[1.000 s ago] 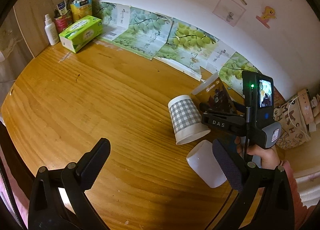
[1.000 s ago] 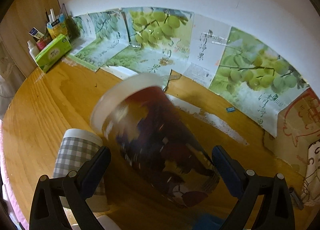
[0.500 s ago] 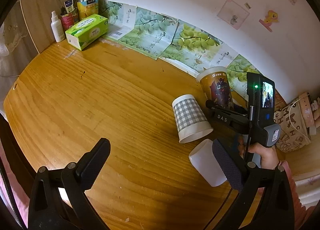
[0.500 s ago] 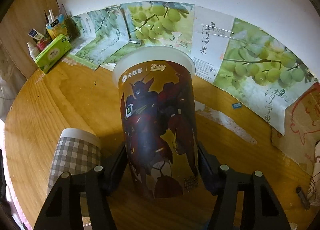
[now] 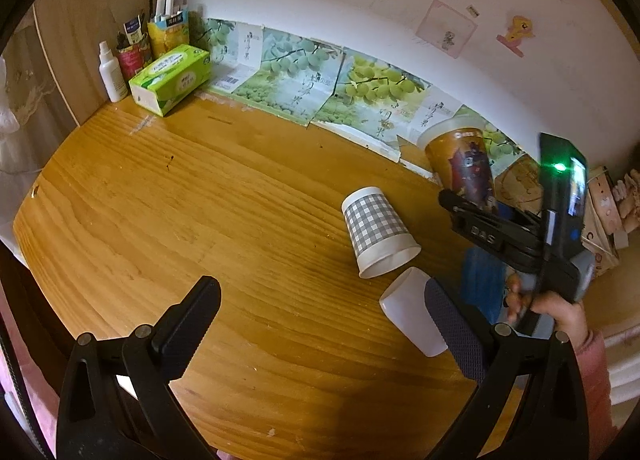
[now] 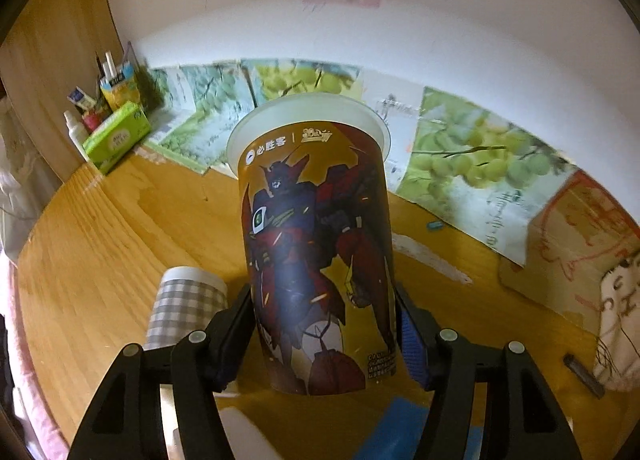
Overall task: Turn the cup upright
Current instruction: 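Lift the brown cup with the right gripper and rotate it rim up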
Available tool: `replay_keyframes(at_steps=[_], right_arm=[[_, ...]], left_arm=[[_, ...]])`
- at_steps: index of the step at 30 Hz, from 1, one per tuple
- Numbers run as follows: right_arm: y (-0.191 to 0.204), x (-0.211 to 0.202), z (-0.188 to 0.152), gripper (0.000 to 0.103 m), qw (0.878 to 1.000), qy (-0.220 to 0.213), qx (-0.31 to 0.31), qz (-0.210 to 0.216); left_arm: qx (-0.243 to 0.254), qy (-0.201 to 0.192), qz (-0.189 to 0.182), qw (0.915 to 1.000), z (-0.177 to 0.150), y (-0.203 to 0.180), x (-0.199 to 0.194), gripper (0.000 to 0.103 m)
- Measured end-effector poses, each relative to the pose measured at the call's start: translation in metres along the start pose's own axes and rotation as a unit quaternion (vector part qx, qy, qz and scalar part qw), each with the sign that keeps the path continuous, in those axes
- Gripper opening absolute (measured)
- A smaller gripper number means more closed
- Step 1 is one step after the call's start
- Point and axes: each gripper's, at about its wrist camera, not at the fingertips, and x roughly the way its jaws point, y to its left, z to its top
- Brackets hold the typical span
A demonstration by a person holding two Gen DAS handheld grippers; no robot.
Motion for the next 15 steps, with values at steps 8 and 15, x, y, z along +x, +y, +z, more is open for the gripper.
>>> replay_keyframes(at_steps=[8,15], right_arm=[[0.005,-0.046,-0.017,0.065,0.999,-0.022,0.035,-0.007],[0.020,-0.087,-0.044,0.065,0.997,-0.037,0.060,-0.028]], left_arm=[[0.040,-0.023,-0.021,0.9987,0.001,0.002,-0.022,0.102],[0.087,-0.028,-0.056,0.9943,-0.005,0.009,-0.037,0.102]])
